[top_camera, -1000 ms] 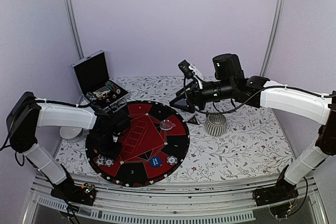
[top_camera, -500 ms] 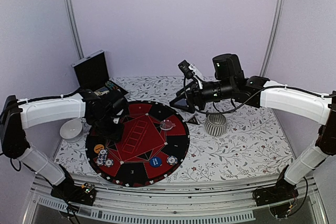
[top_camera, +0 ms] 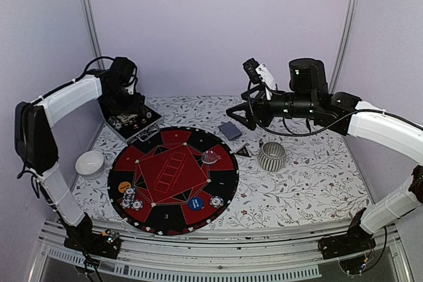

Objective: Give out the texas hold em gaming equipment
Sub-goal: Pick up the pile of poker chips from the chip case.

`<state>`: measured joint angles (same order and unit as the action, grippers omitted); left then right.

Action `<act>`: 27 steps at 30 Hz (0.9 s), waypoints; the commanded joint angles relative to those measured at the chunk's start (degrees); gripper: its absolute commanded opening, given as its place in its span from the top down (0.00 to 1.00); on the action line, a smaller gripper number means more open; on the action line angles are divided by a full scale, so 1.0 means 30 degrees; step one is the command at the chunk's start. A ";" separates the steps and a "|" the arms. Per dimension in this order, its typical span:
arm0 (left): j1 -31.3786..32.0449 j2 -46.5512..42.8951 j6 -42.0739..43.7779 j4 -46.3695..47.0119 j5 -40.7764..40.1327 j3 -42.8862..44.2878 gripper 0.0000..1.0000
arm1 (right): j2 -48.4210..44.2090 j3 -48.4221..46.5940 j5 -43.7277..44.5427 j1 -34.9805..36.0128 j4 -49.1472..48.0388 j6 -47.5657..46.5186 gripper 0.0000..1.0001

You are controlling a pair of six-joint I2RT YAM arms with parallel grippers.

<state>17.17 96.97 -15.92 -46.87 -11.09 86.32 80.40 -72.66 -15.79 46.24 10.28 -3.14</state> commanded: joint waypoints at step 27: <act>-0.2335 1.5842 0.5552 0.1487 -0.0290 1.5087 0.56 | 0.1828 -0.0931 -0.0163 -0.0410 0.0626 -0.1474 0.12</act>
<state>10.11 144.68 -0.67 -44.03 -11.09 132.27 85.32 -73.03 -15.29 45.30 11.75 -7.16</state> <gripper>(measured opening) 0.443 0.881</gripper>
